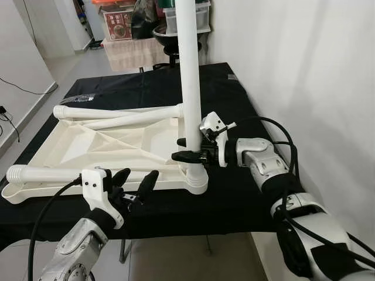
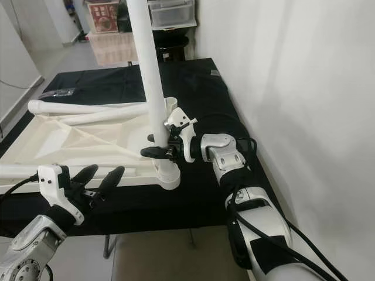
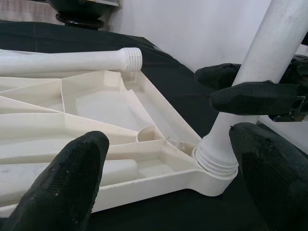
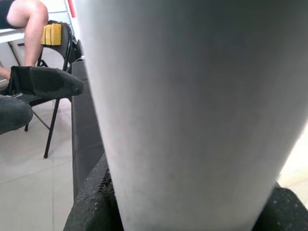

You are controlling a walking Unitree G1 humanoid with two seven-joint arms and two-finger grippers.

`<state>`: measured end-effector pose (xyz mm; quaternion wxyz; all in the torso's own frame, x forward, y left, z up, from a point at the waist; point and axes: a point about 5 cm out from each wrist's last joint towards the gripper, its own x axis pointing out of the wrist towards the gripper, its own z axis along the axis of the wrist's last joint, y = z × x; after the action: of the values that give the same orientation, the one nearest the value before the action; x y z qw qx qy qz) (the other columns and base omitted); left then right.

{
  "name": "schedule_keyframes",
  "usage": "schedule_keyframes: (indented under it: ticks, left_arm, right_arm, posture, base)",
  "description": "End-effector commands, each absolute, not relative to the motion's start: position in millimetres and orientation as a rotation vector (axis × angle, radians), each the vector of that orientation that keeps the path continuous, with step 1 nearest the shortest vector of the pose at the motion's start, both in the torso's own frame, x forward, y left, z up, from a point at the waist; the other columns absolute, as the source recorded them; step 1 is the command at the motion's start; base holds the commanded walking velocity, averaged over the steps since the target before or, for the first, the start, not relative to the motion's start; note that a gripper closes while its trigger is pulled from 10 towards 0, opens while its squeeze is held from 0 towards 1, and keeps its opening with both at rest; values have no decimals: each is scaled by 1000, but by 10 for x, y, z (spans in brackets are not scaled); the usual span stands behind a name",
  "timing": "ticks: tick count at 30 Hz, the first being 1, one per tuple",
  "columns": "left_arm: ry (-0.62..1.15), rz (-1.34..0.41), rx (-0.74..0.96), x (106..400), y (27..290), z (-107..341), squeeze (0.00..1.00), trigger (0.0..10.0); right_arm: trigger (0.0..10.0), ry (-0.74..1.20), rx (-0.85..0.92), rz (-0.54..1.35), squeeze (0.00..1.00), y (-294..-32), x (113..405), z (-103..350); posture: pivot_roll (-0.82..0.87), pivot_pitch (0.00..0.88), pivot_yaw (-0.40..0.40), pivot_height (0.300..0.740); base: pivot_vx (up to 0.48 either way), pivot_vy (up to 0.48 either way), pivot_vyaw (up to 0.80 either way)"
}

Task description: Building children table

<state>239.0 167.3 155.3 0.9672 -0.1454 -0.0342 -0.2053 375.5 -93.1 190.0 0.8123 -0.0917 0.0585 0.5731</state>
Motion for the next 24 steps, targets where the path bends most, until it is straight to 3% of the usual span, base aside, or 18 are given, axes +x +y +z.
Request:
schedule_keyframes:
  ticks: [1, 9, 10, 11, 13, 17, 22, 23, 24]
  left_arm:
    - [-60, -409, -293, 2377, 1683, 1546, 0, 10000]
    - [-61, -408, -293, 2371, 1691, 1551, 0, 10000]
    - [-61, -407, -292, 2368, 1703, 1553, 0, 10000]
    - [-61, -407, -292, 2368, 1703, 1553, 0, 10000]
    - [-55, -409, -289, 2383, 1729, 1546, 0, 10000]
    - [-49, -416, -294, 2401, 1725, 1543, 0, 10000]
    - [-61, -399, -296, 2405, 1729, 1547, 0, 10000]
    - [-64, -389, -296, 2406, 1734, 1548, 0, 10000]
    - [-66, -385, -296, 2408, 1737, 1549, 0, 10000]
  right_arm:
    - [0, 74, -179, 1289, 0, -828, 3745, 2001]
    - [0, 70, -190, 1211, 0, -989, 3676, 1858]
    - [0, 135, -208, 949, 0, -938, 3676, 1674]
    - [0, 135, -208, 949, 0, -938, 3676, 1674]
    - [0, 179, -176, 672, 0, -707, 3429, 1448]
    - [0, 159, -180, 558, 0, -738, 3518, 1472]
    - [0, 155, -196, 560, 0, -691, 3603, 1493]
    - [10000, 152, -202, 543, 0, -702, 3602, 1517]
    - [10000, 149, -207, 533, 0, -711, 3602, 1534]
  posture:
    - [-38, 22, 62, 740]
    - [-45, 32, 48, 740]
    - [-46, 35, 48, 740]
    - [-46, 35, 48, 740]
    - [-75, 25, 92, 740]
    - [-51, 30, 70, 740]
    - [-57, 19, 69, 740]
    - [-53, 19, 70, 740]
    - [-55, 20, 72, 740]
  base:
    - [0, 0, 0]
    - [0, 0, 0]
    - [0, 0, 0]
    - [0, 0, 0]
    - [0, 0, 0]
    - [0, 0, 0]
    - [0, 0, 0]
    - [0, 0, 0]
    - [0, 0, 0]
